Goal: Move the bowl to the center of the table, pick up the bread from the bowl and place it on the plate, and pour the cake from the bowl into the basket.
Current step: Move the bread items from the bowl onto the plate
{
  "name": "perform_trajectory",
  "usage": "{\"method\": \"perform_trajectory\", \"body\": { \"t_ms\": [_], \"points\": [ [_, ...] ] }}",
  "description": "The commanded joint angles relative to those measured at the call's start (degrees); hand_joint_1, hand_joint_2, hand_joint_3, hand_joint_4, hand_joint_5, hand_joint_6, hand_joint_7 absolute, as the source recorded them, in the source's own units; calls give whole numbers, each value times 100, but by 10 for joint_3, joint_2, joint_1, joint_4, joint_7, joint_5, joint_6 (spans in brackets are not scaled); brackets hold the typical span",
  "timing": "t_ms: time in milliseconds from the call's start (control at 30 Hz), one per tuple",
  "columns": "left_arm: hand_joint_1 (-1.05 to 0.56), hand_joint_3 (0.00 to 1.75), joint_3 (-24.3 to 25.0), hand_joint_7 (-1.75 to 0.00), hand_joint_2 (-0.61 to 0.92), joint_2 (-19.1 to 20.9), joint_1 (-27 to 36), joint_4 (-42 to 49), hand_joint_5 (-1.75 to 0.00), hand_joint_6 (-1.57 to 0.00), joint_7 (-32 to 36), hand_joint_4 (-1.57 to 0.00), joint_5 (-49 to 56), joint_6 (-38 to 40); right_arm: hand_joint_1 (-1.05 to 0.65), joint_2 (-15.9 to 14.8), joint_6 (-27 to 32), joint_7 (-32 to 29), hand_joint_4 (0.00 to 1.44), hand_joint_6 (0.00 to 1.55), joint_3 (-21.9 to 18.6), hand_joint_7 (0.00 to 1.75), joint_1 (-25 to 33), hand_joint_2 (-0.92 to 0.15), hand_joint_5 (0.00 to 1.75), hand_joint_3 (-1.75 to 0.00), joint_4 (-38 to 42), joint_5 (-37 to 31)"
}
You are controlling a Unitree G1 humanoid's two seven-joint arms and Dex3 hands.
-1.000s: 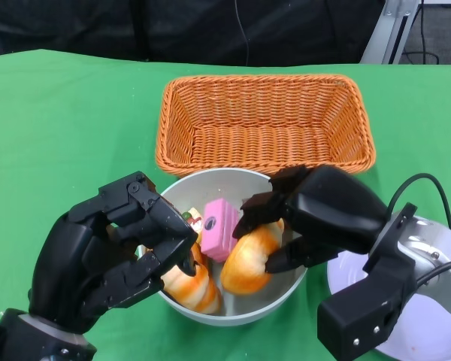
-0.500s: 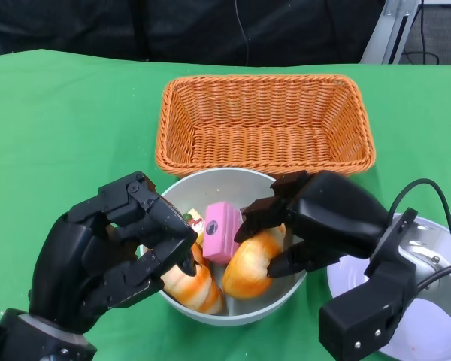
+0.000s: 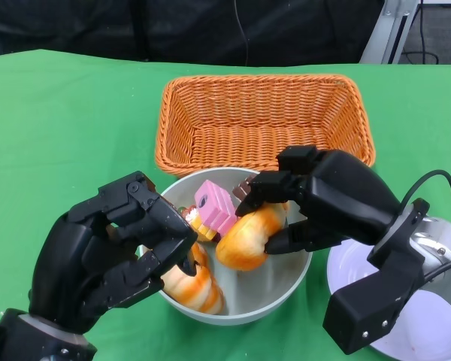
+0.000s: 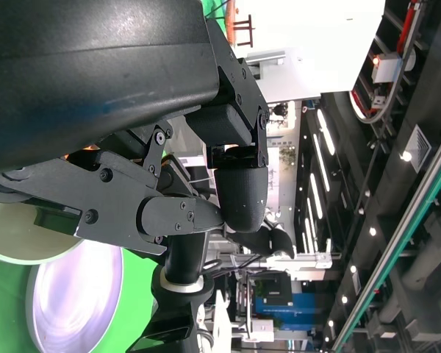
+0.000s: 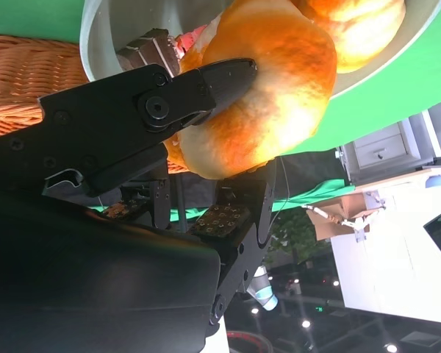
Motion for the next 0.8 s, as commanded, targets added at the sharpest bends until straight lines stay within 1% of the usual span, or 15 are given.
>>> {"method": "perform_trajectory", "body": {
  "t_ms": [33, 100, 200, 267, 400, 533, 667, 700, 800],
  "points": [
    [-23, 35, 3, -117, 92, 6, 3, -1, -158, -77, 3, -75, 0, 0, -15, -5, -3, 1, 65, 77, -15, 90, -11, -85, 139, 0, -2, 18],
    [-23, 35, 3, -117, 92, 6, 3, -2, -158, -77, 5, -75, 1, 0, -15, -5, -4, 7, 67, 79, -17, 88, -10, -85, 135, 0, -4, 25],
    [-24, 35, 3, -117, 92, 6, 3, -1, -158, -77, 5, -75, 4, -2, -14, -5, -4, 17, 69, 80, -20, 87, -6, -85, 134, 0, -9, 36],
    [-24, 34, 3, -118, 92, 5, 3, 0, -158, -78, 6, -76, 6, -3, -12, -6, -6, 21, 68, 80, -23, 87, -4, -84, 139, 0, -11, 42],
    [-25, 34, 5, -118, 92, 7, 2, 1, -158, -77, 1, -75, 0, -1, -12, -10, 10, 59, 67, 79, -35, 88, 12, -86, 142, -1, -43, 64],
    [-25, 34, 5, -118, 92, 7, 0, 3, -159, -76, 1, -75, 7, -9, -12, -21, 17, 93, 64, 76, -48, 94, 34, -88, 146, -1, -79, 90],
    [-25, 34, 6, -119, 92, 8, 1, 0, -159, -76, 4, -75, 11, -10, -12, -26, 17, 108, 64, 75, -59, 95, 47, -89, 149, -2, -101, 97],
    [-24, 34, 8, -119, 92, 8, 0, 2, -159, -76, 2, -75, 8, -8, -11, -31, 17, 114, 64, 75, -66, 97, 58, -89, 149, -2, -115, 109],
    [-24, 33, 11, -119, 92, 10, -1, 6, -159, -76, -3, -75, 4, -8, -10, -39, 22, 127, 63, 73, -85, 108, 87, -89, 153, -1, -155, 131]
  ]
}}
